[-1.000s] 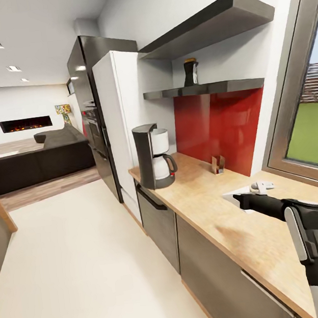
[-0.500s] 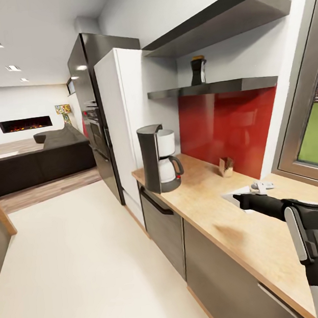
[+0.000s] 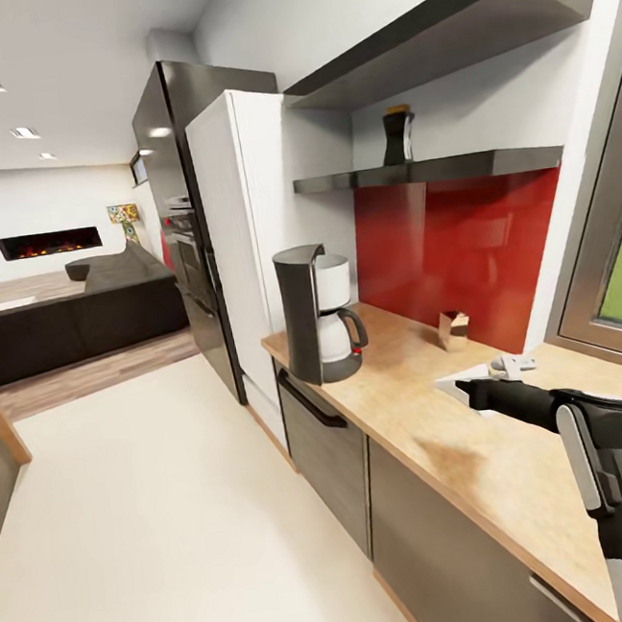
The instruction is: Set up a coffee station on the kitchen countertop: keep the coffee maker on the countertop, move the bottle of coffee from the kitchen shelf to the counter next to the coffee maker, place a paper coffee filter on top of the coffee maker, put the saucer next to the coffee maker with the coffee cup on the saucer, and place the electric kettle next to the coffee maker.
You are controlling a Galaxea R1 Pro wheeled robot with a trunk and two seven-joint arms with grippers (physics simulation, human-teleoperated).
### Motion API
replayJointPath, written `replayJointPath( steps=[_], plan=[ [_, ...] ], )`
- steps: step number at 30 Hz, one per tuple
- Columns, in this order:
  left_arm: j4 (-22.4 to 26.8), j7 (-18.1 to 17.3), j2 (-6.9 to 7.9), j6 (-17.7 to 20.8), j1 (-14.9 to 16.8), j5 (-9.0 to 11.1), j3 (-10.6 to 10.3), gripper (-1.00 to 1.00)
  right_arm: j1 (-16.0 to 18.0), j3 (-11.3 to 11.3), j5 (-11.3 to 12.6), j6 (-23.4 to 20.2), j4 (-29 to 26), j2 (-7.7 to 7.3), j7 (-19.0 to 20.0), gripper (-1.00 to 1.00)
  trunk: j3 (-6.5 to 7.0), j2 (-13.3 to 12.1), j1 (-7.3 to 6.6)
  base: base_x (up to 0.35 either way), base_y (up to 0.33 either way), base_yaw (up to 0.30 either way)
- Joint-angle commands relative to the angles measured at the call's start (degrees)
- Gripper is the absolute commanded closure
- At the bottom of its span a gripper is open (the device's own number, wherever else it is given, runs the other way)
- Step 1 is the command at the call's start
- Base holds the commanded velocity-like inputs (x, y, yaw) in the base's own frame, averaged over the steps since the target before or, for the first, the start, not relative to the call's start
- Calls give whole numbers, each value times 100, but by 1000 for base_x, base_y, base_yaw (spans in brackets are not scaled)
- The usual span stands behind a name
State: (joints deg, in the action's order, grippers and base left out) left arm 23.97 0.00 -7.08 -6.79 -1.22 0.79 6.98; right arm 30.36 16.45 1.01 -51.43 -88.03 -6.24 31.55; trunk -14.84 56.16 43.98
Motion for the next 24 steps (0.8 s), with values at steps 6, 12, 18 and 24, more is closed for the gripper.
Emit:
replayJointPath(
  steps=[6,12,18,24],
  plan=[
    [11,0,-4,-7,-1,9,14,-100,43,-245,19,-64,-8,87,-24,100,-6,4,3,86,14,0],
    [9,0,-4,-7,-1,9,14,-100,448,-455,8,-271,-10,152,-141,100,-6,4,3,132,2,0],
    [8,0,-4,-7,-1,9,14,-100,1055,-505,-22,-502,-1,194,-388,100,-6,4,3,27,0,0],
    [5,0,-4,-7,-1,9,14,-100,1610,-773,-40,-561,30,381,-861,100,-6,4,3,5,0,0]
  ],
)
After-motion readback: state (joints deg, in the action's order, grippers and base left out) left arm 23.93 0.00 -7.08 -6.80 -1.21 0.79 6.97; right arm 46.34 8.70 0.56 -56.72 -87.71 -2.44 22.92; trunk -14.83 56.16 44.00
